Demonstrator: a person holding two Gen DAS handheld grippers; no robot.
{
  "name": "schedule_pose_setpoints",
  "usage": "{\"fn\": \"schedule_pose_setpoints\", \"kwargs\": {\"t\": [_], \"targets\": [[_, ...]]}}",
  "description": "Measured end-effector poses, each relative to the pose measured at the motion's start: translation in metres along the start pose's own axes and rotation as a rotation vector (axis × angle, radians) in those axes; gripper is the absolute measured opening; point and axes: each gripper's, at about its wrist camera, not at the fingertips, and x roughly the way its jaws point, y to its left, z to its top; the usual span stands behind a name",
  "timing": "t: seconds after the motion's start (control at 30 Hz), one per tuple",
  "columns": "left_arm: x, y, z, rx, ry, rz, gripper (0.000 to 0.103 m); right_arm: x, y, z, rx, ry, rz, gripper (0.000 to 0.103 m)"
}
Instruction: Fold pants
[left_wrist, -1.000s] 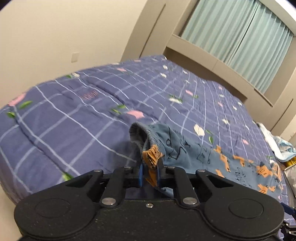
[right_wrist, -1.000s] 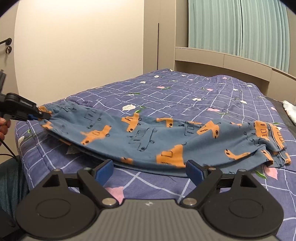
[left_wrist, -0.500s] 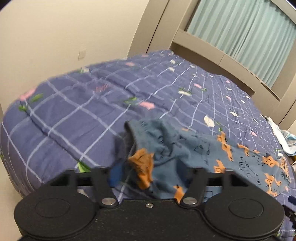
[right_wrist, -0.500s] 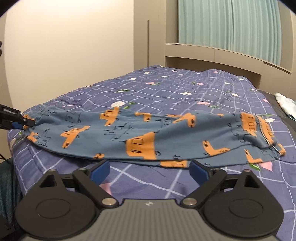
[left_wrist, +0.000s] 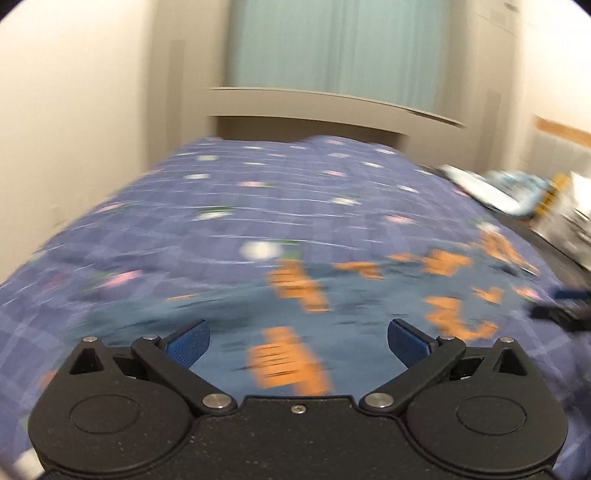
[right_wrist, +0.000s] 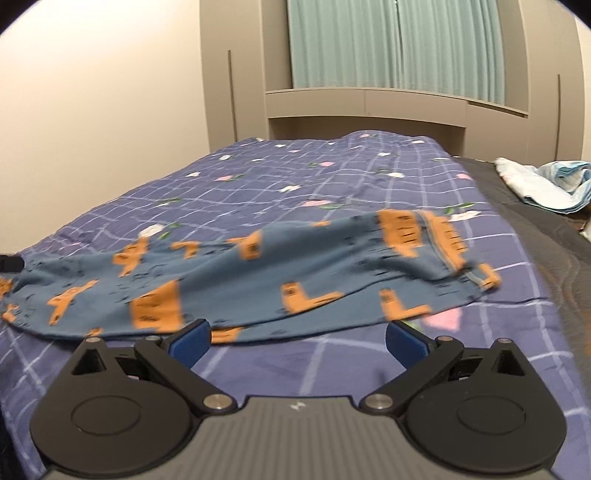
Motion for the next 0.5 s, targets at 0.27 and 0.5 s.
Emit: {"fn": "schedule_pose_setpoints", "kwargs": {"t": [0.27,0.5], "targets": [[0.069,-0.113,0.029,0.181,0.029,-0.305,0.102,0.030,-0.066,0.027,0.005,0.066,-0.014,0.103],[0.118,-0.173,0.033,0.360,0.077,-0.446,0.102,0.060,-0.118,0.043,0.123,0.102,0.040,0.100]]}}
